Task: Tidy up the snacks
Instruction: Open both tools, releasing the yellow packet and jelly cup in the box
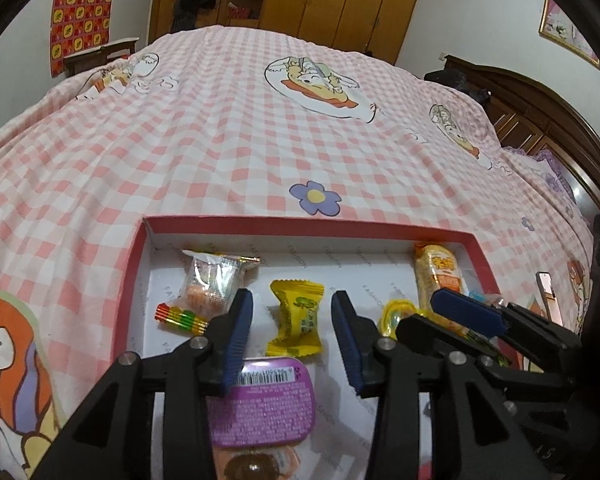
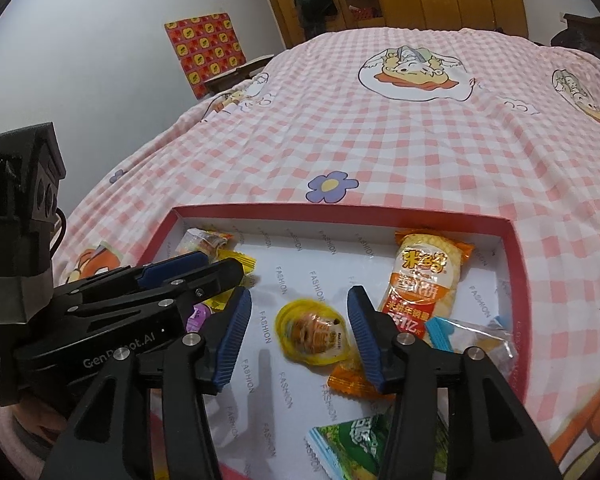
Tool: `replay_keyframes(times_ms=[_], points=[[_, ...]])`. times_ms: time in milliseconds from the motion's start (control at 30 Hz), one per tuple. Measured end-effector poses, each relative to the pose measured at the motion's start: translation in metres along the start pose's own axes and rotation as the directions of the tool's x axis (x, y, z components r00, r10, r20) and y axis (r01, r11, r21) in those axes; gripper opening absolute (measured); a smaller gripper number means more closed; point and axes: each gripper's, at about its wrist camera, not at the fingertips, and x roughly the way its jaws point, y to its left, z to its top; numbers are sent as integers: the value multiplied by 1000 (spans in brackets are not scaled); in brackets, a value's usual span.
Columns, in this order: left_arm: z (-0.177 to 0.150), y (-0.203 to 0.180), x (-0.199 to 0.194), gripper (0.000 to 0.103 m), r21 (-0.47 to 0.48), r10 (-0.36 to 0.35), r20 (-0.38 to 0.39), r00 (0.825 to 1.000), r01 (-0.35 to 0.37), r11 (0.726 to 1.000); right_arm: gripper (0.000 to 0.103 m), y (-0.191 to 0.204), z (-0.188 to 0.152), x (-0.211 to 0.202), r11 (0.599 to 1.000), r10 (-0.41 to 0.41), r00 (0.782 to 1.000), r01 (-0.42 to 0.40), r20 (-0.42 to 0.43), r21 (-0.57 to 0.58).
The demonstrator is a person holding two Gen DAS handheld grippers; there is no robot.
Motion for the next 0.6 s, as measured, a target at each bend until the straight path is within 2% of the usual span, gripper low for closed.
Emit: replay_keyframes(times_ms=[600], points=[[-35,2,-63,44,-44,11,1,1000,-11,999,52,16,-27,-47,1000,2,999,-1,38,-11]])
